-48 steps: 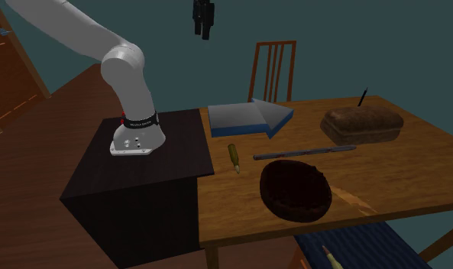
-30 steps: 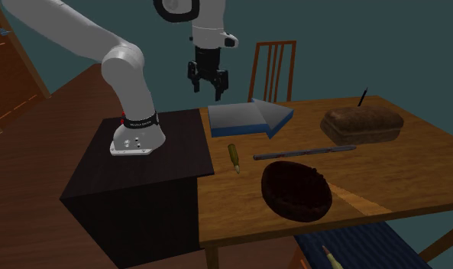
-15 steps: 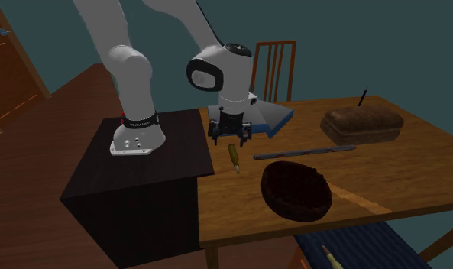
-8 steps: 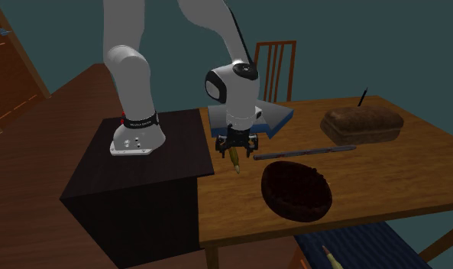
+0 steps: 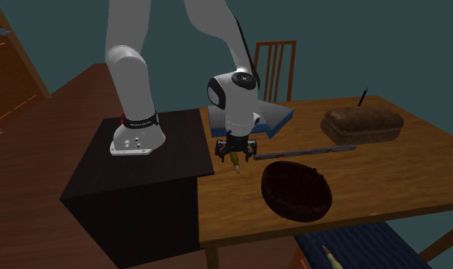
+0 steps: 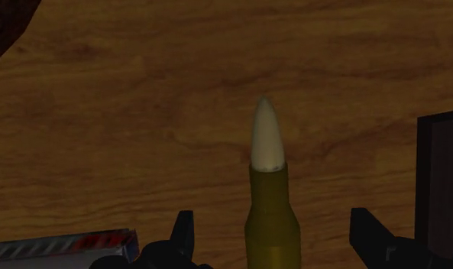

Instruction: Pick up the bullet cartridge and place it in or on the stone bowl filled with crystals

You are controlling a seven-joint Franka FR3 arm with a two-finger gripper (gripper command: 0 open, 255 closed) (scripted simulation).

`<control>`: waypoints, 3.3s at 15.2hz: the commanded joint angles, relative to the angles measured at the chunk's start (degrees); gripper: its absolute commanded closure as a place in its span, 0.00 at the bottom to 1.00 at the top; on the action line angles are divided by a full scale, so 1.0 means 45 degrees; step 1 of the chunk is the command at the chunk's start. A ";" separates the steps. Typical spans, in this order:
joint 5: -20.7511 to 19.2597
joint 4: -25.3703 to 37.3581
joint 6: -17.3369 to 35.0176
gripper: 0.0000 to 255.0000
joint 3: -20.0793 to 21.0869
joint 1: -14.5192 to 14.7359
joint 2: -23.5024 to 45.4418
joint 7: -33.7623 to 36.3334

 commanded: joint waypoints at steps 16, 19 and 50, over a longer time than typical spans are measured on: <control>-0.1148 -0.0244 -0.0163 1.00 -0.0945 0.0724 -0.0708 0.0846; -0.2490 -0.0464 -0.0329 1.00 -0.2034 0.1555 -0.1493 0.1827; -1.2462 0.1785 -0.4878 1.00 -0.4073 0.1805 -0.7644 0.8781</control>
